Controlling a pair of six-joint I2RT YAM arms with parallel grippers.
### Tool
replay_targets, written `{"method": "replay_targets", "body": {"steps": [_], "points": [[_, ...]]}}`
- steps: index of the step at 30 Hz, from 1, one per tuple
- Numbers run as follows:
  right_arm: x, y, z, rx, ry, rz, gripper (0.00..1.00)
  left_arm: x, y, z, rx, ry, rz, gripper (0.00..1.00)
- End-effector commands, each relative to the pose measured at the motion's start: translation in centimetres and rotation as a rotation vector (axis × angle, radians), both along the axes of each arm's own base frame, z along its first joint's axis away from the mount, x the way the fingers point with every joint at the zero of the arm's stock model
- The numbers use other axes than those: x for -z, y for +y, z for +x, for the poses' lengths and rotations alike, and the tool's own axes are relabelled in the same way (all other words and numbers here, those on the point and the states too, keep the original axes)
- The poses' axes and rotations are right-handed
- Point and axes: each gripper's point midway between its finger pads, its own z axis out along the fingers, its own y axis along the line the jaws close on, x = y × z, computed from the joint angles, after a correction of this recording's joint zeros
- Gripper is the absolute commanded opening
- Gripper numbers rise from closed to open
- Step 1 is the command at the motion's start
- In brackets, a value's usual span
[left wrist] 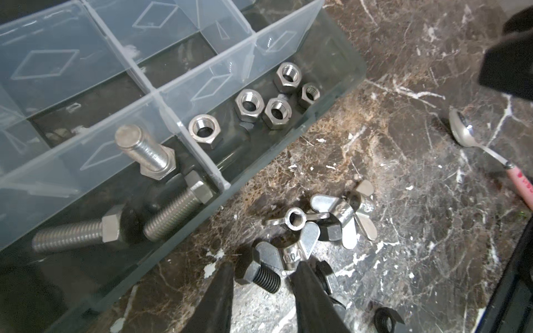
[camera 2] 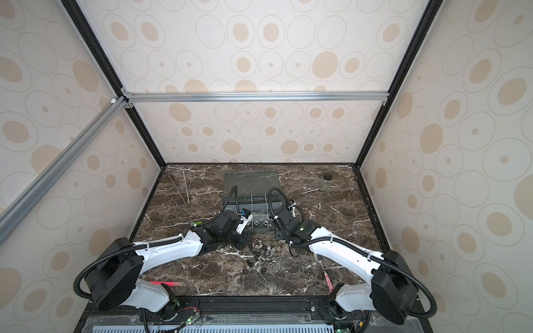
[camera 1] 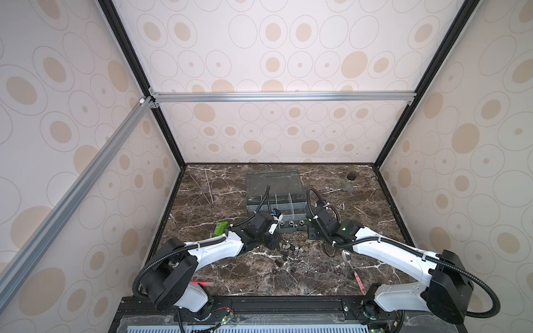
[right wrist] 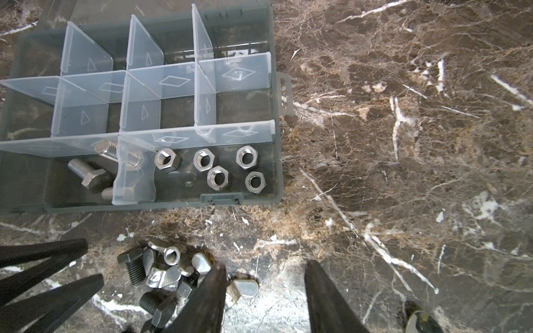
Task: Sort the screws and nuts into containers
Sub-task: 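Lower the left gripper onto a black hex bolt while the right gripper hovers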
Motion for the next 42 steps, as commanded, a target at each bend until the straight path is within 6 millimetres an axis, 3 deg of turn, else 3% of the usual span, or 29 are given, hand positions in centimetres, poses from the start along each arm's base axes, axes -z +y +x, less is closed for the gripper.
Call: {"method": "replay_targets", "body": {"steps": [1,13,27,36,42], "points": [[0.1,-0.9,-0.6,0.023,0.003,-0.012,0.48,0.1,0.0,-0.3,0.008,0.003,0.052,0.35],[0.2,-1.0,-0.7,0.009,-0.008,-0.011,0.48,2.7,2.1,-1.3,-0.09,0.058,0.204,0.43],[1.0,0.6,0.1,-0.045,0.014,-0.02,0.48,3.3,1.7,-1.4,-0.179,0.086,0.176,0.47],[1.3,0.4,-0.5,-0.048,0.032,-0.019,0.48,4.0,2.0,-0.6,-0.228,0.077,0.228,0.49],[1.3,0.1,-0.7,-0.037,0.029,-0.014,0.48,3.3,1.3,-0.4,-0.223,0.061,0.189,0.49]]}}
